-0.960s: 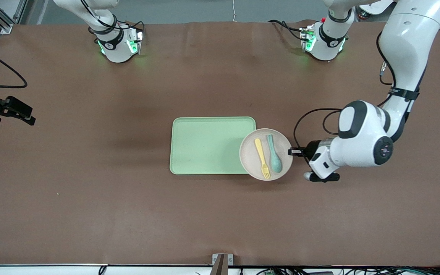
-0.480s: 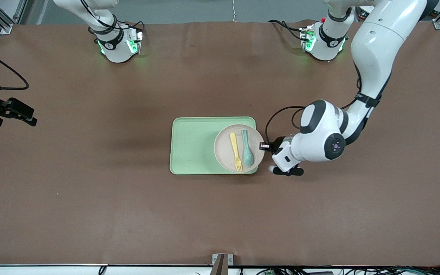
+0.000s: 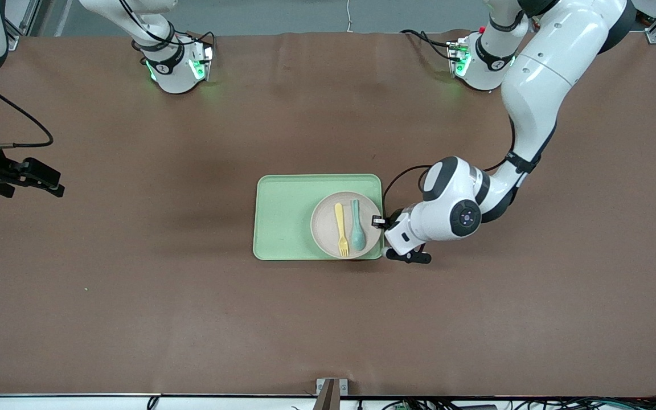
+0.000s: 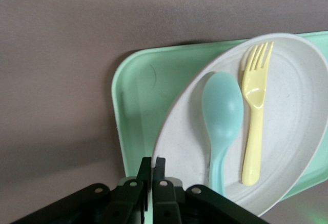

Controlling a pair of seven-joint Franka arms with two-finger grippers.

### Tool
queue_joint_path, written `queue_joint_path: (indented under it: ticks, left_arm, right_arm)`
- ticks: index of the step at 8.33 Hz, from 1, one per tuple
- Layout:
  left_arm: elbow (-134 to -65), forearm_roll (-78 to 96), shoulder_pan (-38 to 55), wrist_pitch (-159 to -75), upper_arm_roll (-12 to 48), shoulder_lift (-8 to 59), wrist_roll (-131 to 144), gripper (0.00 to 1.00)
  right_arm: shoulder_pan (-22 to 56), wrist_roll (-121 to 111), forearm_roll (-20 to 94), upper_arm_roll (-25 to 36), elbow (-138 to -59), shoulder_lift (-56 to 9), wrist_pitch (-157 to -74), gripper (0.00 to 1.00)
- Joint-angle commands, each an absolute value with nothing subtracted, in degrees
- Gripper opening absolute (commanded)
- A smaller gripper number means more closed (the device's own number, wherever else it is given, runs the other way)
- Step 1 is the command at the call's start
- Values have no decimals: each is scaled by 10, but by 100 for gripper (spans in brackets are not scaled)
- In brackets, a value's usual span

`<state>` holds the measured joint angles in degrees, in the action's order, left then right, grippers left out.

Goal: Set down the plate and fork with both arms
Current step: 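Carry the plate with the left gripper onto the green tray, then lower the plate onto the tray and open the left gripper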

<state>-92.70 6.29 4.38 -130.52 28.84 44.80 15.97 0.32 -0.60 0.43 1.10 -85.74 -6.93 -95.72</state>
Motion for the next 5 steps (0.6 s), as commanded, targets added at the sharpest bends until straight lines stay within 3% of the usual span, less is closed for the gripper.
queue_joint_path:
  ticks: [1,5]
  left_arm:
    - [-918,52,59,-1314,286,460,174,0]
    - [-926,44,87,-1325,268,463,174,1]
  right_arm:
    - [4,1,9,10,-860,-67,-962,100]
    - [6,1,9,10,-860,-67,-962,100]
